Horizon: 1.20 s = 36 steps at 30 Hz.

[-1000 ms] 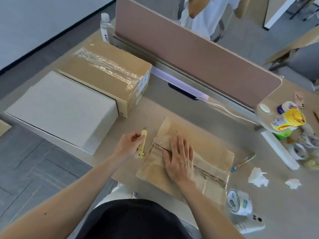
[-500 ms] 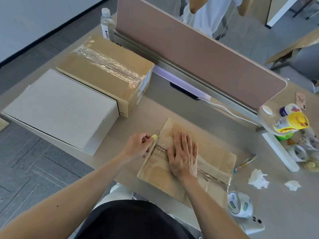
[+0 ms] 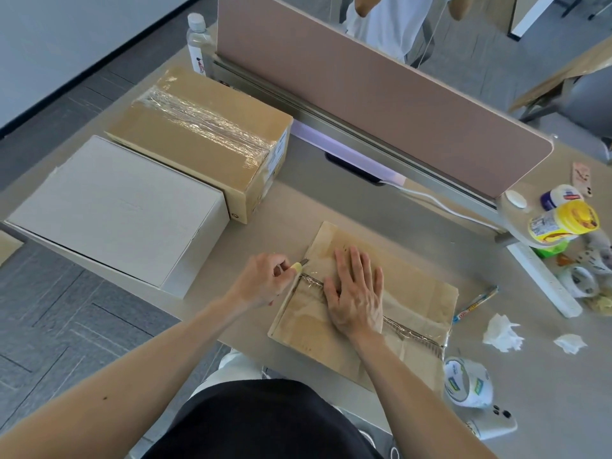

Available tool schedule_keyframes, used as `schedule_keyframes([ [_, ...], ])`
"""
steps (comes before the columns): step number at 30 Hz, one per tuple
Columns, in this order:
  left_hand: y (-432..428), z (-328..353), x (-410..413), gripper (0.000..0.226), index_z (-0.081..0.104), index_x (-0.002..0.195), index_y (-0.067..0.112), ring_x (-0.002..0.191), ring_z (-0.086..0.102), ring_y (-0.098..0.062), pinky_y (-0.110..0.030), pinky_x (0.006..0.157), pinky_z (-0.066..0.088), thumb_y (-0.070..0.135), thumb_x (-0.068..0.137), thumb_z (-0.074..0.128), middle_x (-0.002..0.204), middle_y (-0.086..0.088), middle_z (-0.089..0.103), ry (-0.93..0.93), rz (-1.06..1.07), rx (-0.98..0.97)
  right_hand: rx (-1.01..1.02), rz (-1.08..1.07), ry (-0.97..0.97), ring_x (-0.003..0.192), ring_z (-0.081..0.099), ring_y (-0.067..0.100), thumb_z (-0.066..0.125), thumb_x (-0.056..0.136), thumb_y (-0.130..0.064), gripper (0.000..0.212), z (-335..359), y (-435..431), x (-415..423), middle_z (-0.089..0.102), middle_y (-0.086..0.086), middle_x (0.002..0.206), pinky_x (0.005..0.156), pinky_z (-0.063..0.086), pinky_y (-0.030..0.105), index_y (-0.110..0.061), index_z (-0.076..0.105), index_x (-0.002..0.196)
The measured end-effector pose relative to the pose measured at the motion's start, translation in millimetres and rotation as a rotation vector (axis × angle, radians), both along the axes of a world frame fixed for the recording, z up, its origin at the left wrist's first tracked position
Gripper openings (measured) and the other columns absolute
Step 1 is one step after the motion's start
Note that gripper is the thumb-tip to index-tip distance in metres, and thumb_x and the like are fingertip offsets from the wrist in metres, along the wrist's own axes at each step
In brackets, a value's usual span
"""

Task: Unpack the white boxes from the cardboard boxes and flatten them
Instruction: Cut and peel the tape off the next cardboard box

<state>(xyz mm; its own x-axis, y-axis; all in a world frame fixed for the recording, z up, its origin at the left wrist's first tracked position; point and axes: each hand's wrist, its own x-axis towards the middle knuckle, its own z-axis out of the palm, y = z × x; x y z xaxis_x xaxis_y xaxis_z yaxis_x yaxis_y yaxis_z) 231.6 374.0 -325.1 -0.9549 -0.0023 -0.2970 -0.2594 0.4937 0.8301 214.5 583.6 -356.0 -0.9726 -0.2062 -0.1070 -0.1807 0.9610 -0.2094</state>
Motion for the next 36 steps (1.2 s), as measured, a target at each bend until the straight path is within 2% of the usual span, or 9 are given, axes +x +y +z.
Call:
schedule_keyframes([
  [3, -5, 0, 1, 0.029, 0.06, 0.068, 0.007, 0.033, 0.057, -0.019, -0.038, 0.037, 0.045, 0.019, 0.094, 0.061, 0.05, -0.008, 0.061, -0.007, -0.027, -0.033, -0.011, -0.003, 0.004, 0.152, 0.003, 0.018, 0.019, 0.096, -0.058, 0.064, 0, 0, 1, 0.009, -0.006, 0.165, 0.123, -0.003, 0.043, -0.035, 0.016, 0.156],
  [6, -8, 2, 4, 0.034, 0.056, 0.064, 0.011, 0.032, 0.055, -0.018, -0.029, 0.036, 0.042, 0.024, 0.095, 0.062, 0.05, -0.008, 0.061, -0.026, -0.062, -0.06, -0.007, -0.004, 0.015, 0.152, 0.004, 0.019, 0.023, 0.097, -0.056, 0.063, -1, 0, 1, 0.01, -0.005, 0.165, 0.123, -0.001, 0.044, -0.035, 0.017, 0.156],
  [12, -6, 6, 10, 0.036, 0.057, 0.068, 0.004, 0.033, 0.058, -0.018, -0.022, 0.035, 0.038, 0.025, 0.096, 0.062, 0.052, -0.013, 0.063, -0.038, -0.088, -0.059, -0.011, -0.007, 0.024, 0.152, 0.006, 0.019, 0.024, 0.097, -0.055, 0.062, -1, -1, 1, 0.013, -0.003, 0.164, 0.123, 0.0, 0.045, -0.035, 0.019, 0.155],
  [16, -3, 8, 17, 0.04, 0.054, 0.067, -0.001, 0.032, 0.056, -0.015, -0.025, 0.037, 0.039, 0.026, 0.096, 0.061, 0.05, -0.013, 0.062, -0.041, -0.098, -0.079, -0.004, -0.002, 0.047, 0.151, 0.009, 0.021, 0.023, 0.096, -0.055, 0.063, -3, -1, 1, 0.017, -0.002, 0.164, 0.122, 0.002, 0.046, -0.032, 0.021, 0.155],
  [21, -4, 10, 24, 0.036, 0.055, 0.067, 0.002, 0.031, 0.053, -0.015, -0.022, 0.035, 0.037, 0.022, 0.096, 0.062, 0.047, -0.005, 0.057, -0.082, -0.068, -0.039, 0.001, 0.001, 0.037, 0.151, 0.007, 0.021, 0.024, 0.097, -0.055, 0.063, -2, 0, 1, 0.014, -0.002, 0.164, 0.122, 0.0, 0.045, -0.033, 0.019, 0.155],
  [28, -5, 11, 36, 0.037, 0.058, 0.073, -0.003, 0.031, 0.052, -0.014, -0.021, 0.034, 0.037, 0.026, 0.096, 0.063, 0.049, -0.008, 0.058, -0.113, -0.058, -0.01, -0.001, -0.002, 0.033, 0.151, 0.007, 0.021, 0.029, 0.098, -0.052, 0.061, -1, -1, 1, 0.014, -0.002, 0.164, 0.122, -0.001, 0.044, -0.032, 0.02, 0.155],
  [36, -15, 10, 41, 0.031, 0.065, 0.079, 0.0, 0.037, 0.05, -0.015, -0.025, 0.037, 0.042, 0.027, 0.095, 0.065, 0.051, -0.005, 0.058, -0.203, -0.032, 0.023, -0.019, -0.007, 0.051, 0.151, 0.011, 0.022, 0.023, 0.095, -0.056, 0.064, -1, -1, 1, 0.018, -0.001, 0.163, 0.122, 0.002, 0.045, -0.032, 0.024, 0.154],
])
